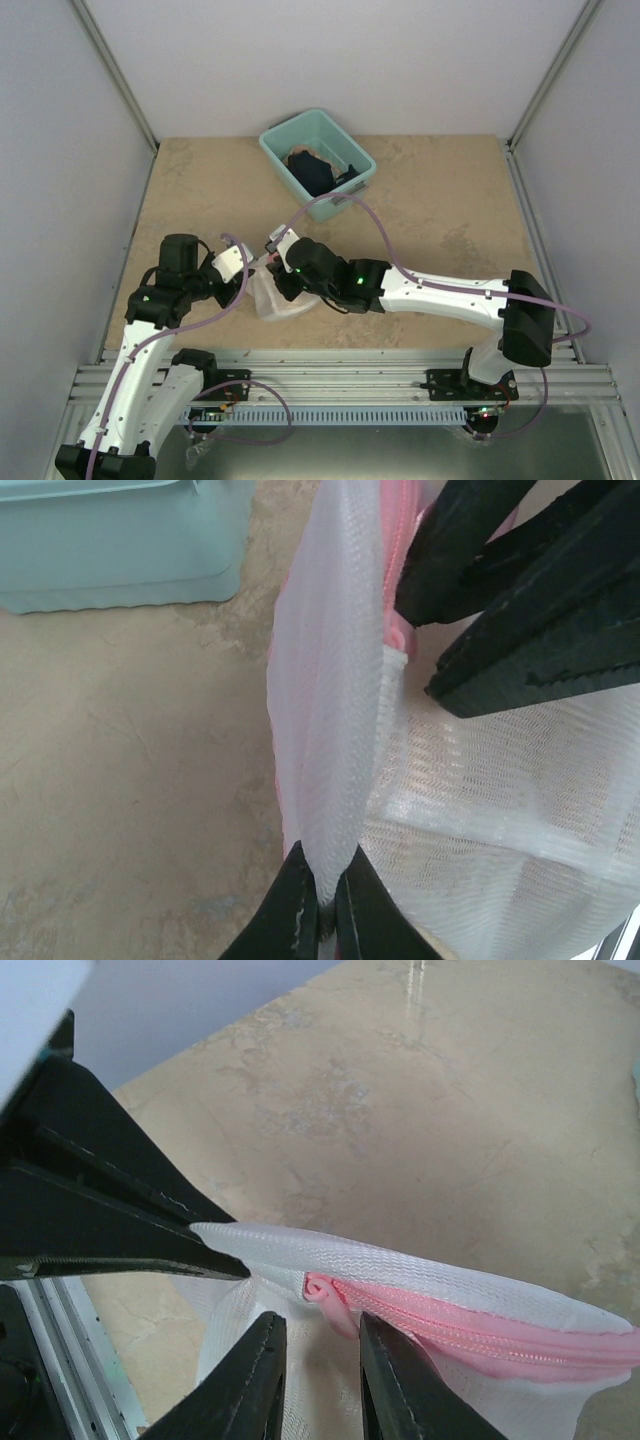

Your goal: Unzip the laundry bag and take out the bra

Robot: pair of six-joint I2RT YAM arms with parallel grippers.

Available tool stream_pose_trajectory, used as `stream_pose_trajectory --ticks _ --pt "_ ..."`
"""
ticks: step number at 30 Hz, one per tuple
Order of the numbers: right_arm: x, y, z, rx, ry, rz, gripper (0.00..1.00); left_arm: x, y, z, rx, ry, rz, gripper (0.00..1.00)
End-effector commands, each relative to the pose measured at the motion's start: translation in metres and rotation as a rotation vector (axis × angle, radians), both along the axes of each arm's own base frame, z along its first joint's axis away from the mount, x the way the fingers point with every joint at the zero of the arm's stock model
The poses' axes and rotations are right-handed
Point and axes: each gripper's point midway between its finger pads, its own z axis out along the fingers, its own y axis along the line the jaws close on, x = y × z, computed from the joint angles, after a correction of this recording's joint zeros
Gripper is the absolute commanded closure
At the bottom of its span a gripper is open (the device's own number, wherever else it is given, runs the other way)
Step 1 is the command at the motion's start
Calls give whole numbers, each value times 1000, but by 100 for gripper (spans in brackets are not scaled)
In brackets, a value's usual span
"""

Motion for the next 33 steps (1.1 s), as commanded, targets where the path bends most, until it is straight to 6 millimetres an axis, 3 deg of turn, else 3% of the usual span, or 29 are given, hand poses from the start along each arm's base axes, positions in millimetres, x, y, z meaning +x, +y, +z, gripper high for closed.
stream_pose_trajectory --ticks 1,10,15,19,23,33 --pt "9 6 9 5 -32 -7 82 2 -7 18 -33 -56 -32 100" --pt "6 6 8 -3 -23 26 99 2 -6 16 -27 -60 -32 100" --pt "9 1 5 -18 -6 23 100 2 -3 12 2 -74 -36 100" --pt "11 -11 7 -9 20 47 100 10 10 3 123 -137 -31 100" --pt "4 -17 -6 -11 72 133 100 13 16 1 192 -170 -43 100" --pt "-25 11 7 72 53 287 100 5 1 6 53 -98 -40 100"
